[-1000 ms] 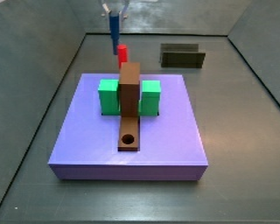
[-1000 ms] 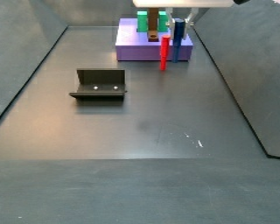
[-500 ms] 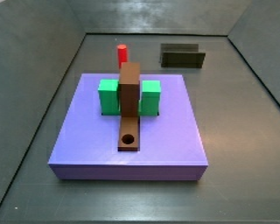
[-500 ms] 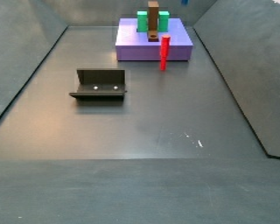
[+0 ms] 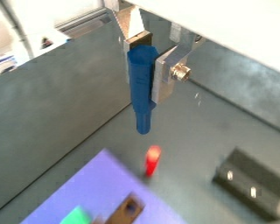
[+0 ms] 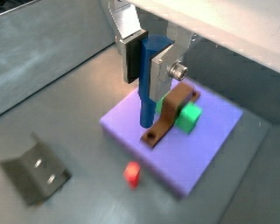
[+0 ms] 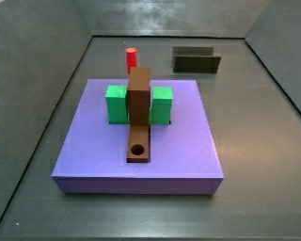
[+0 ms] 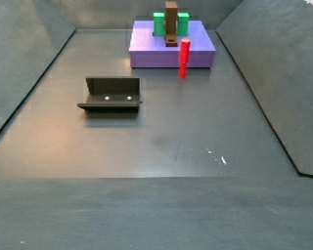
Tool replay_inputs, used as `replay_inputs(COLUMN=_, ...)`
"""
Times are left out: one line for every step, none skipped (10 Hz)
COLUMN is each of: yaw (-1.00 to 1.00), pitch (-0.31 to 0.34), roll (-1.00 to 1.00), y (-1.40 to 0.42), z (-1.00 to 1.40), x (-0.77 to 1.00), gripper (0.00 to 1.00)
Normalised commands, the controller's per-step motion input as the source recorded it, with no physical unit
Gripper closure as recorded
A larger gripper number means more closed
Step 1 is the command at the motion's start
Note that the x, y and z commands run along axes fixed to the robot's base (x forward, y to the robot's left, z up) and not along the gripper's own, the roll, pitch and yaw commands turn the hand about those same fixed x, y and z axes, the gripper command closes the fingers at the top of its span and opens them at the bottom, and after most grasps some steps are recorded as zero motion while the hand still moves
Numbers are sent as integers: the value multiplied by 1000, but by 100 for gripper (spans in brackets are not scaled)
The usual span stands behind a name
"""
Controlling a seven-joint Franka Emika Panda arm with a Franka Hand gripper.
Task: Pick up the blue object. Move up. Move to above the board. Insert the blue object.
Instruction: Move to above the board, then insert the blue object.
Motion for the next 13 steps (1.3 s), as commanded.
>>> replay_inputs(yaw=34, pitch=184, roll=38, y=-1400, z=268, x=480, gripper=100)
replay_inputs(yaw=21, pitch=159, roll=35, y=-1400, z=279, x=513, gripper=100)
replay_inputs(yaw=17, pitch=139, roll=43, y=-484, z=99, x=218, gripper=100)
replay_inputs(yaw=0, pitch=0, roll=47, y=0, z=-40, x=0, gripper=100)
replay_inputs(yaw=0, pitch=0, roll=0, y=60, z=-3, x=0, gripper=100)
replay_inputs(yaw=86, pitch=73, roll=-167, y=320, z=0, x=226, gripper=100)
replay_inputs(yaw=0, pitch=19, roll=-314, y=677, z=-246, x=180, gripper=100)
replay_inputs(yaw=-20, pitch=-101, roll=-437, y=709, z=-300, x=0, gripper=100)
replay_inputs(yaw=-263, pitch=-113, roll=-364, y=374, z=-397, x=0, gripper=100)
replay_inputs(yaw=-409, pitch=-164, roll=-299, y=100, z=-477, x=0, gripper=100)
replay_inputs(yaw=-380, pitch=-164, roll=-283, y=83, z=-523, x=0, gripper=100)
replay_inputs(yaw=-217, pitch=-103, roll=-94, y=0, z=-937, x=-57, gripper=100)
replay_inputs(yaw=-89, pitch=-76, roll=0, y=-100, z=-1000, x=-380, gripper=100)
